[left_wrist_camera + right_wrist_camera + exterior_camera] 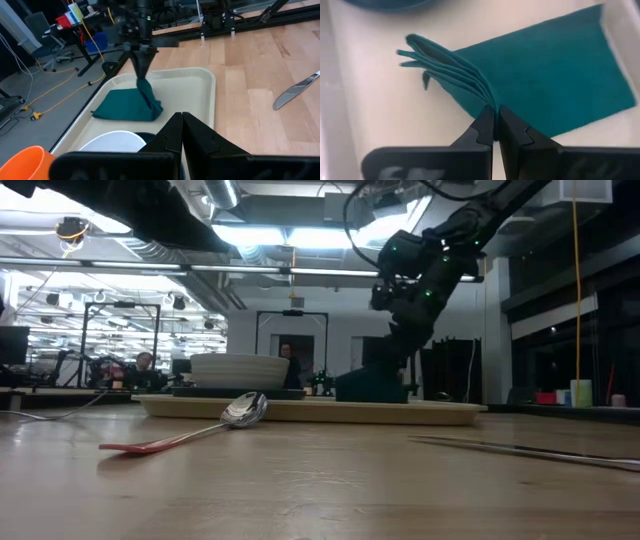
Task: Set up tray
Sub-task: Put the green table napkin on the brown serving tray to the right of the green plate
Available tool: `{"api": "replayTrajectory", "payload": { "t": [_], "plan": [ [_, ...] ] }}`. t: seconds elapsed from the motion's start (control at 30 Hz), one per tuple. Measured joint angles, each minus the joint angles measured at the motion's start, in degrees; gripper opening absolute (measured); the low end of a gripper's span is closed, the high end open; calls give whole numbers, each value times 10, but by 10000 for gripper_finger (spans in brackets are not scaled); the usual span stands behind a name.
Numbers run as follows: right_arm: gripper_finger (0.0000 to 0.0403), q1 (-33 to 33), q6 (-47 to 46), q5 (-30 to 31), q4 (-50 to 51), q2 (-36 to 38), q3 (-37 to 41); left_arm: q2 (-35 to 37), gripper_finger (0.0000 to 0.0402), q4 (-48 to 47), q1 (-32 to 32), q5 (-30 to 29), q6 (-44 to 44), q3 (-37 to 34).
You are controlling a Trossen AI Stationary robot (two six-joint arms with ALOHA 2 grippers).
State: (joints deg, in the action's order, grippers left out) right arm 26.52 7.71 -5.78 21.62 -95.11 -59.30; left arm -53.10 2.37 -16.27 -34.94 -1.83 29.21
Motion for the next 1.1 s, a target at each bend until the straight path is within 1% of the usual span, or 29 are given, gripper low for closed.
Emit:
{"api": "replayTrajectory", "payload": {
  "t": [0.3,0.63,1.1],
  "plan": [
    [13,-34,-21,1,-5,0,30,0,4,0,0,0,0,0],
    [14,-39,-31,1,-14,0,71,0,4,0,0,0,1,0],
    [14,-70,-30,-16,-28,0,80,0,4,0,0,0,1,0]
  ]
}}
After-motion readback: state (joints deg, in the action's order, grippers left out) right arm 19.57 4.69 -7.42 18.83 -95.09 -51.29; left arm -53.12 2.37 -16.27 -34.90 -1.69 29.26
